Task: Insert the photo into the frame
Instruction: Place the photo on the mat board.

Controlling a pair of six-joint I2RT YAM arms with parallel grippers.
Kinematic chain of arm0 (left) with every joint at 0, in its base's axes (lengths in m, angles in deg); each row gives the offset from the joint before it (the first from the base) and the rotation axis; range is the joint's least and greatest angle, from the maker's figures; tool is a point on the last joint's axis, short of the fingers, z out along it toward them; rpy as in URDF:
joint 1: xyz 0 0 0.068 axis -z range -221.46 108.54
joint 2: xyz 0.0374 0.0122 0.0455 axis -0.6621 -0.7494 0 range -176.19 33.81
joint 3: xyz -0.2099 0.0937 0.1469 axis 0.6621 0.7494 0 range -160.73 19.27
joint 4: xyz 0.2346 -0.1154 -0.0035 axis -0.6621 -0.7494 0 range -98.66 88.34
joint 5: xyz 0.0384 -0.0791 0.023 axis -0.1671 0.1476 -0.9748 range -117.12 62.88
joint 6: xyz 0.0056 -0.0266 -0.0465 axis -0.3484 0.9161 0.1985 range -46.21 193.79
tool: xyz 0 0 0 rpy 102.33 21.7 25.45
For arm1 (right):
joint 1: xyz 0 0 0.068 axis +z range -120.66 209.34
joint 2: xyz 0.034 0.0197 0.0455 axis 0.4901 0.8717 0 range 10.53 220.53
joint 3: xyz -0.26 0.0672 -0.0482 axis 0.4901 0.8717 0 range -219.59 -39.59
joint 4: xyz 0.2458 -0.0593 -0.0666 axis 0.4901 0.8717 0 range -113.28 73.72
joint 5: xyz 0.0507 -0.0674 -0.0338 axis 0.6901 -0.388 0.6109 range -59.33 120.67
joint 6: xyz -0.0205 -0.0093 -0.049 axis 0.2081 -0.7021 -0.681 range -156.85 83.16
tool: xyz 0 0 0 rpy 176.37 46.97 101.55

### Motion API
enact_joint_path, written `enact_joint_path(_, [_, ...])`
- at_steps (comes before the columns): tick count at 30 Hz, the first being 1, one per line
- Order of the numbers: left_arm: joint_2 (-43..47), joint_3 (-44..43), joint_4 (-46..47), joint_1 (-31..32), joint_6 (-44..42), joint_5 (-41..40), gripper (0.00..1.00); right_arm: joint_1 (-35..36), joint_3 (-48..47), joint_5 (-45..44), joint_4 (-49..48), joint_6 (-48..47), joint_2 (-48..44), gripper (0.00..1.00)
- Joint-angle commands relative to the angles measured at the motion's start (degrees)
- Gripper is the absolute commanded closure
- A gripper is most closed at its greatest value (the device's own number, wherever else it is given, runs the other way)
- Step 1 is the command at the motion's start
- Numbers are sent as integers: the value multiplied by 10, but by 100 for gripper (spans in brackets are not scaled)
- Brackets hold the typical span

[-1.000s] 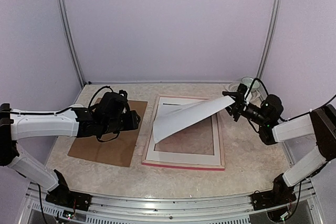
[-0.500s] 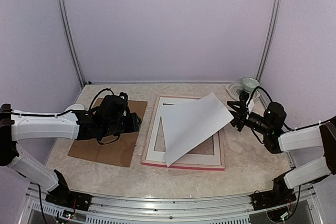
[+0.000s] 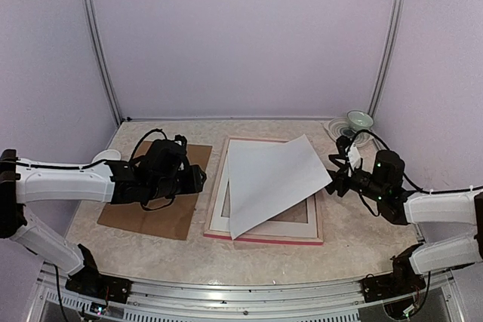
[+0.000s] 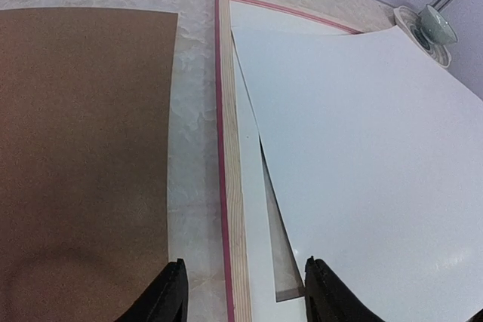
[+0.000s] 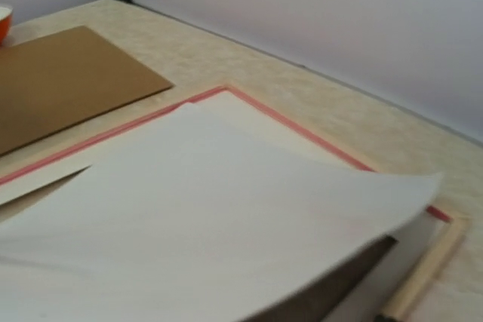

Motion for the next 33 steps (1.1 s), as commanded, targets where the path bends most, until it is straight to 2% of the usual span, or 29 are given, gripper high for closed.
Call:
enact_joint_path(1, [6,6,11,6,5,-9,47,8,-27,-52,112,43,-33,23])
enact_joint_path(3, [4,5,14,8,6,-8,47,8,-41,-48,156,57,-35,21])
enact_joint_path(5, [1,2,14,10,7,-8,47,9,-55,-31,191,77,-33,12])
enact_joint_path(11, [-8,0,16,16,9,-11,47,9,-97,51,289,148,0,9])
enact_joint_path(12, [-8,0,16,17,10,-12,47,9,-105,56,307,156,5,2])
enact_joint_path(13, [-8,1,16,18,10,-13,47,9,-111,58,323,164,10,1])
enact_joint_path(23, [16,17,11,20,13,-22,47,9,-129,88,428,241,17,1])
enact_joint_path(33, [25,26,13,20,17,-23,47,9,-97,183,400,270,-11,1])
